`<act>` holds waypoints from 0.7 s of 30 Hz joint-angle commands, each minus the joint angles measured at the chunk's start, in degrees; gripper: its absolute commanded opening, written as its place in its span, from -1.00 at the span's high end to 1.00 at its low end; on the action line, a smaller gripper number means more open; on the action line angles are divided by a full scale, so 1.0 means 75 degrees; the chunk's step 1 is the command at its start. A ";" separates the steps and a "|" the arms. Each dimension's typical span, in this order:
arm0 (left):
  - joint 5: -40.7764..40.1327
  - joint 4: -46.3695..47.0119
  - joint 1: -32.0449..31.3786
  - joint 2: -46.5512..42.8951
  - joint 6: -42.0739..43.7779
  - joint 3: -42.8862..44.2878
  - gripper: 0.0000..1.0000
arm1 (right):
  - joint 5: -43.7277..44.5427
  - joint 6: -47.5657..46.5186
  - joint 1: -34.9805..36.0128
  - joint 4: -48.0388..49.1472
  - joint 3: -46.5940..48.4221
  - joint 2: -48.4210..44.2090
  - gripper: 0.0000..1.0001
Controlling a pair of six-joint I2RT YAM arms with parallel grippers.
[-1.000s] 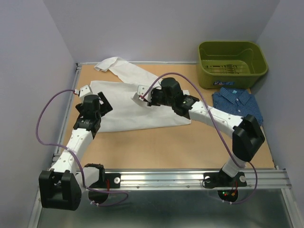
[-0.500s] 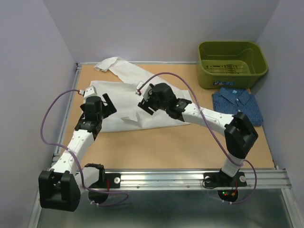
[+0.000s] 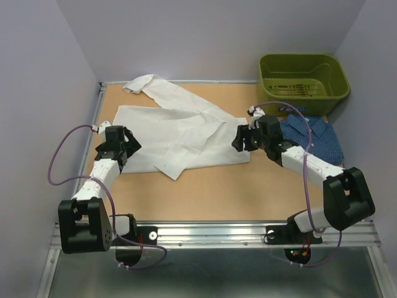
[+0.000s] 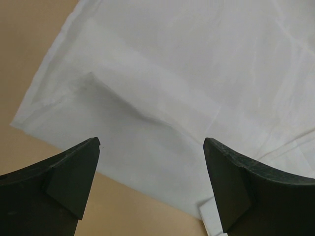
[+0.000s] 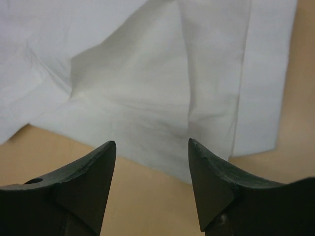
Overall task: Fold and stack the long sleeve shirts
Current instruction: Fold the shirt
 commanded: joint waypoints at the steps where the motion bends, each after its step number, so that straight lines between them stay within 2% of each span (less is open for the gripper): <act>1: 0.0151 0.0043 0.0574 0.0312 -0.0316 0.0418 -0.96 | -0.1456 0.0633 -0.0482 0.0261 -0.0689 -0.0036 -0.31; 8: 0.0596 0.0114 0.1067 0.1483 -0.0516 0.0933 -0.95 | -0.2382 0.1055 -0.1443 0.1526 -0.1463 0.0397 -0.25; 14: 0.0725 0.0324 0.1278 0.2046 -0.0598 0.1097 -0.93 | -0.2957 0.1149 -0.1503 0.2171 -0.1615 0.0878 -0.24; 19: 0.0667 0.0489 0.1384 0.2375 -0.0598 0.1016 -0.93 | -0.2934 0.1149 -0.1549 0.2336 -0.1733 0.1194 -0.22; 21: 0.0725 0.0465 0.1384 0.2539 -0.0598 0.1016 -0.93 | -0.2829 0.1219 -0.1596 0.2465 -0.1838 0.1253 -0.15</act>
